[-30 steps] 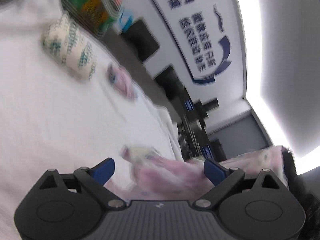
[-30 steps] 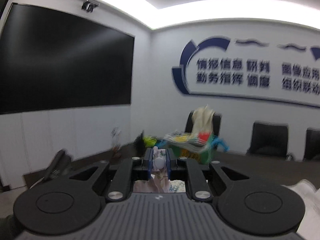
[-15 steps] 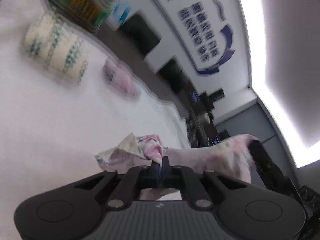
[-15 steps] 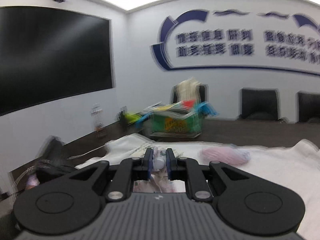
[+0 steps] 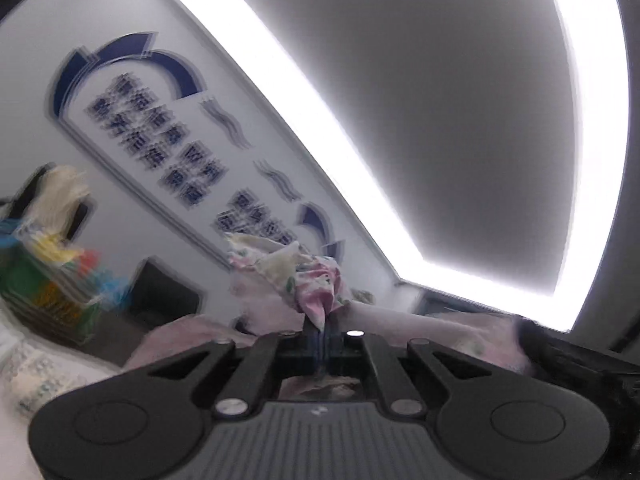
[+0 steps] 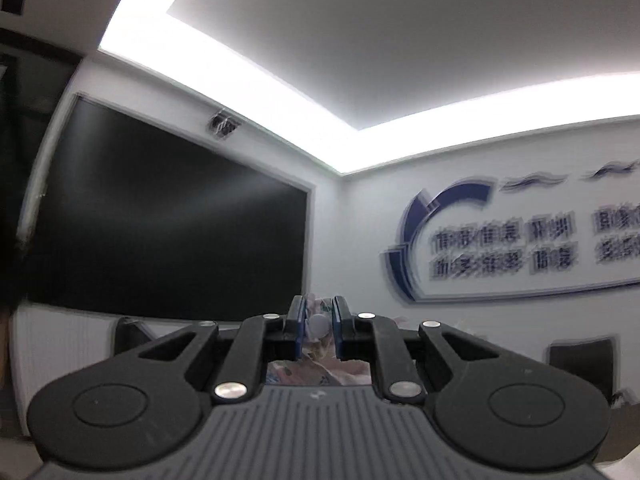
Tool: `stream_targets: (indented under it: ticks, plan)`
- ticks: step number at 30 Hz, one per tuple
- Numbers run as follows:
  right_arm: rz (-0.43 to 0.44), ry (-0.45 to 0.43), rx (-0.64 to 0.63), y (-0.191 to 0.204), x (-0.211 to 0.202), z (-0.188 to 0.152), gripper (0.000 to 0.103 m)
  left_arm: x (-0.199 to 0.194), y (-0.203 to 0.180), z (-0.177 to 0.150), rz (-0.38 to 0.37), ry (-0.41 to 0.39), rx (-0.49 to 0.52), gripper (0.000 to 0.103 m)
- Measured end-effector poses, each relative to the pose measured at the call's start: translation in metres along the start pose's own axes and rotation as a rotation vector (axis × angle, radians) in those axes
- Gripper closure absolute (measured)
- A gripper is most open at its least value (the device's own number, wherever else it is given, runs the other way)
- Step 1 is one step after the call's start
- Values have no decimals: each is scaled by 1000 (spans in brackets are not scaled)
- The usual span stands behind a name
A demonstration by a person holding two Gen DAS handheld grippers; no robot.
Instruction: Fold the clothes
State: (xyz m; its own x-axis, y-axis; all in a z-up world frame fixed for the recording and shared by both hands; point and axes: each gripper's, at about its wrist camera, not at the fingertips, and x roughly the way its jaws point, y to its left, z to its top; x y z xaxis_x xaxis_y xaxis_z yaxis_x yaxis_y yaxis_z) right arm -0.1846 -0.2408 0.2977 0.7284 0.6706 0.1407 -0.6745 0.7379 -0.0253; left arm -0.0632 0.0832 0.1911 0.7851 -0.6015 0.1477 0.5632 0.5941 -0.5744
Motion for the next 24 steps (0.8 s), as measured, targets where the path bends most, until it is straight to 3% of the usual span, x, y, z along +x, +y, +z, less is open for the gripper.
stream_targets:
  ticks: [2, 3, 4, 5, 7, 8, 10, 11, 13, 16, 18, 21, 24]
  plan:
    - [119, 165, 51, 15, 26, -48, 82, -35, 44, -30, 198, 35, -53, 90]
    - [178, 248, 76, 23, 39, -71, 74, -57, 65, -42, 310, 41, -81, 73]
    - [226, 322, 99, 29, 50, -94, 48, -77, 81, -52, 422, 36, -92, 67]
    - [251, 378, 115, 33, 57, -114, 41, -97, 94, -62, 533, 21, -87, 67]
    - [301, 490, 148, 39, 72, -154, 41, -133, 108, -75, 697, -18, -106, 67]
    - [306, 527, 173, 36, 77, -169, 41, -147, 111, -79, 721, -32, -139, 67]
    - [236, 514, 259, 4, 73, -180, 38, -170, 113, -83, 712, -53, -224, 63]
    - [188, 495, 305, -17, 71, -180, 31, -171, 109, -85, 685, -33, -232, 62]
    - [-9, 471, 348, -63, 71, -186, 22, -158, 96, -90, 610, 60, -192, 50]
    - [-281, 596, 331, -111, 101, -221, 23, -117, 74, -107, 548, 261, -43, 37]
    - [-308, 672, 387, -131, 119, -250, 24, -88, 58, -127, 574, 354, 98, 33]
    - [-265, 714, 548, -141, 152, -282, 25, -68, 51, -152, 708, 472, 268, 36]
    - [-108, 704, 673, -134, 188, -290, 23, -60, 49, -169, 751, 481, 328, 48]
